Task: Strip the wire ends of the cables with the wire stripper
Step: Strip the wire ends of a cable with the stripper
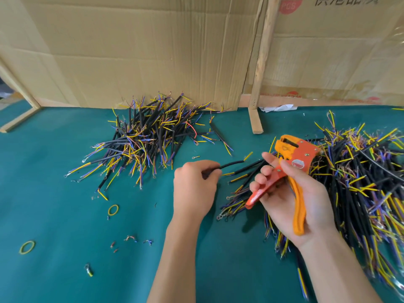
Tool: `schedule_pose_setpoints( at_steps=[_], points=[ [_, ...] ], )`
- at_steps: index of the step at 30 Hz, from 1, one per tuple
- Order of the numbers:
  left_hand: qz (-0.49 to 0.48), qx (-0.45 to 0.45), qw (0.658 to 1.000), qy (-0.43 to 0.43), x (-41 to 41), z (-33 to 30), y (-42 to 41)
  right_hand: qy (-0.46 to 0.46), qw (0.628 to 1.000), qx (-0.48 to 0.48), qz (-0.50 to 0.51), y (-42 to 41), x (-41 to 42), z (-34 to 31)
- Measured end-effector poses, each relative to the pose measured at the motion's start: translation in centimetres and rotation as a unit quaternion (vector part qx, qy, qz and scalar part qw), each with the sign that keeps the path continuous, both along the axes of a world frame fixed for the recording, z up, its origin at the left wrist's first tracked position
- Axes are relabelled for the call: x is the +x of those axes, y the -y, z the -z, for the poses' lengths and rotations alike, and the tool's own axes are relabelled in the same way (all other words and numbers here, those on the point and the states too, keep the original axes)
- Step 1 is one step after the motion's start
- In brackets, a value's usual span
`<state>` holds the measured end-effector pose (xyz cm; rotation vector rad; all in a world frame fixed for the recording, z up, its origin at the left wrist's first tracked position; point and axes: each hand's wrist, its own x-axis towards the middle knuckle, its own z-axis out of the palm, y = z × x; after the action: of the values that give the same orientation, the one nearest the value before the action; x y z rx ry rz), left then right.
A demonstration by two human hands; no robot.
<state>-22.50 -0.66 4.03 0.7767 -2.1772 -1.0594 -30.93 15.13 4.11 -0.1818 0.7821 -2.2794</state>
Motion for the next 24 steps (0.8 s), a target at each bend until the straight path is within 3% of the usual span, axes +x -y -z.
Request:
schedule_pose_setpoints(
  at_steps=[5, 8, 11, 14, 17, 24],
  points=[
    [0.238, 0.013, 0.969, 0.06, -0.9, -0.6, -3.0, -0.028, 0.997, -0.047, -0.046, -0.3, -0.3, 0.2],
    [0.296, 0.129, 0.945, 0.046, -0.2, -0.9, -1.5, -0.022, 0.998, -0.046, -0.046, -0.7, -0.2, 0.2],
    [0.207, 0.189, 0.96, -0.029, 0.1, -0.8, -0.5, -0.013, 0.999, 0.016, -0.035, -0.5, 0.2, -0.1],
    [0.038, 0.07, 0.996, -0.029, -0.3, -0.3, -0.1, -0.015, 0.996, 0.052, -0.072, 0.1, 1.0, -0.3],
    [-0.044, 0.03, 0.999, -0.012, -2.1, -0.8, 0.4, -0.029, 0.991, 0.096, -0.092, 0.6, 1.5, -0.3],
    [-0.059, -0.038, 0.972, 0.224, -10.5, -1.0, 2.2, -0.022, 0.99, 0.116, -0.075, 0.7, 1.7, -0.6]
  ],
)
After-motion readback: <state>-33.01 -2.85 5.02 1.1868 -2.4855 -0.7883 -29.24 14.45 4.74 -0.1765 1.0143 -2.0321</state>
